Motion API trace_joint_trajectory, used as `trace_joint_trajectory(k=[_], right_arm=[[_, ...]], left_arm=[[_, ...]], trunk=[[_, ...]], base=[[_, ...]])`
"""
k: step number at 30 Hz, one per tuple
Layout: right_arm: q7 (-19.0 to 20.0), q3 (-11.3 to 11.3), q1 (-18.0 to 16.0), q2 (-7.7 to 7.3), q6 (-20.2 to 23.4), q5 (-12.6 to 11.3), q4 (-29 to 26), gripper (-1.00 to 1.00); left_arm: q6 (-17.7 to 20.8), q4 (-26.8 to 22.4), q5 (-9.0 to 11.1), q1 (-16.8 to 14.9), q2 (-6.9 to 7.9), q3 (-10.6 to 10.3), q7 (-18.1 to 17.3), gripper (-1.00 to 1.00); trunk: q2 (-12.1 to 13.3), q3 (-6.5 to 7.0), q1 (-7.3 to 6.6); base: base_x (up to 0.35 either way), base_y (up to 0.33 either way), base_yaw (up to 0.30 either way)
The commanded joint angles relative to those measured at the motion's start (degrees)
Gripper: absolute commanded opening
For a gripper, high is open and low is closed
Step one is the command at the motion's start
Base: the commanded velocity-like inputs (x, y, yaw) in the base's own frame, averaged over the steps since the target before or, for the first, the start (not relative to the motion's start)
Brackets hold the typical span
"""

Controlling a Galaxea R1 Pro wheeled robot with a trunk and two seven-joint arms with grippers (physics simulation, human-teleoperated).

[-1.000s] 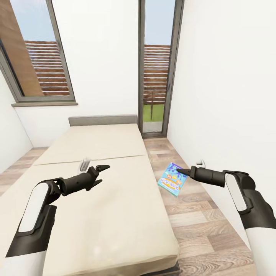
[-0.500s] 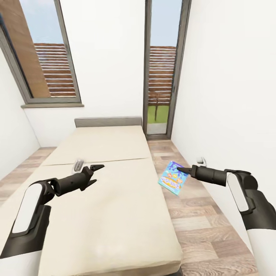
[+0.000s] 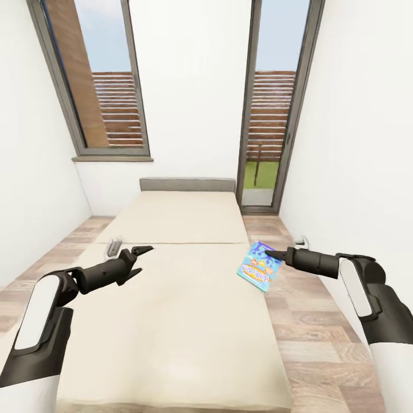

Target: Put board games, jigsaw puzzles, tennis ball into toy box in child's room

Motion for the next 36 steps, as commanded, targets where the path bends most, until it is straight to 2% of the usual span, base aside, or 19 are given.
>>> trace_joint_trajectory(k=[1, 14, 28, 36], right_arm=[[0.3, -0.1, 0.0, -0.01, 0.2, 0.2, 0.0, -1.0], [0.2, 0.0, -0.1, 0.04, 0.2, 0.3, 0.0, -1.0], [0.0, 0.0, -0.1, 0.48, 0.2, 0.5, 0.4, -1.0], [0.0, 0.0, -0.1, 0.57, 0.2, 0.5, 0.4, -1.0]], left_arm=[[0.2, 0.0, 0.6, -0.1, -0.02, 0.0, 0.6, 1.0], [0.2, 0.0, 0.6, 0.0, 0.0, 0.1, 0.6, 1.0], [0.0, -0.6, 0.4, 2.4, -0.14, -0.1, 0.5, 1.0], [-0.2, -0.8, 0.6, 2.0, -0.23, -0.1, 0.6, 1.0]], trunk=[[0.4, 0.16, -0.23], [5.6, 3.0, -3.09], [5.6, 3.18, -3.09], [8.8, 4.62, -4.84]], base=[[0.0, 0.0, 0.275], [0.0, 0.0, 0.272], [0.097, 0.0, 0.285], [0.01, 0.0, 0.295]])
